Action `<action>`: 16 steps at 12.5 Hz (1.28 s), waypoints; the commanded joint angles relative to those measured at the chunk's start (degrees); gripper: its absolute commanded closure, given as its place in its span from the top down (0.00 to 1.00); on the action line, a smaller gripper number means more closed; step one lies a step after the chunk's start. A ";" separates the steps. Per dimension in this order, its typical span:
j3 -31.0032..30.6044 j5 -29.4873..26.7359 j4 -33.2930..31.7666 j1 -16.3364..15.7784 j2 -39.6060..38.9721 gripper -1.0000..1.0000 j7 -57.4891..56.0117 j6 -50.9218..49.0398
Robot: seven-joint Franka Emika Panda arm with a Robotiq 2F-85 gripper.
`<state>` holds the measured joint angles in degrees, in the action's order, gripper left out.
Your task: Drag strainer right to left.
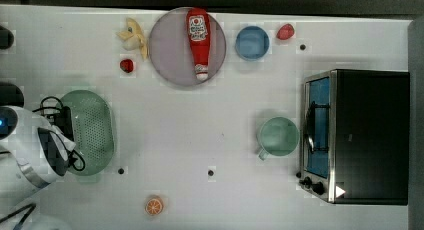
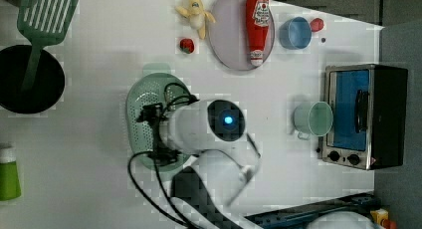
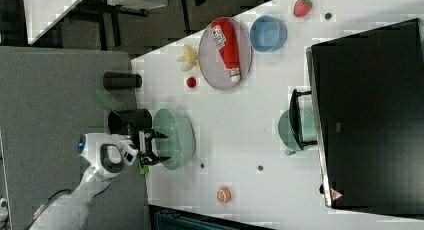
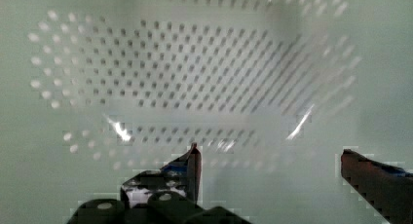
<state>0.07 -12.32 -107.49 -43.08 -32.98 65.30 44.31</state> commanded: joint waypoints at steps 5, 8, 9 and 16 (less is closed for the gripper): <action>21.43 7.92 1.47 4.57 30.76 1.00 -39.40 -24.45; 31.27 18.73 1.54 5.77 40.59 1.00 -56.64 -30.75; 33.97 20.95 1.49 5.94 42.86 1.00 -60.37 -32.13; 40.93 21.92 1.18 6.10 45.52 1.00 -62.65 -36.17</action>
<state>46.13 8.92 -103.62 -32.06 16.63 6.87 8.33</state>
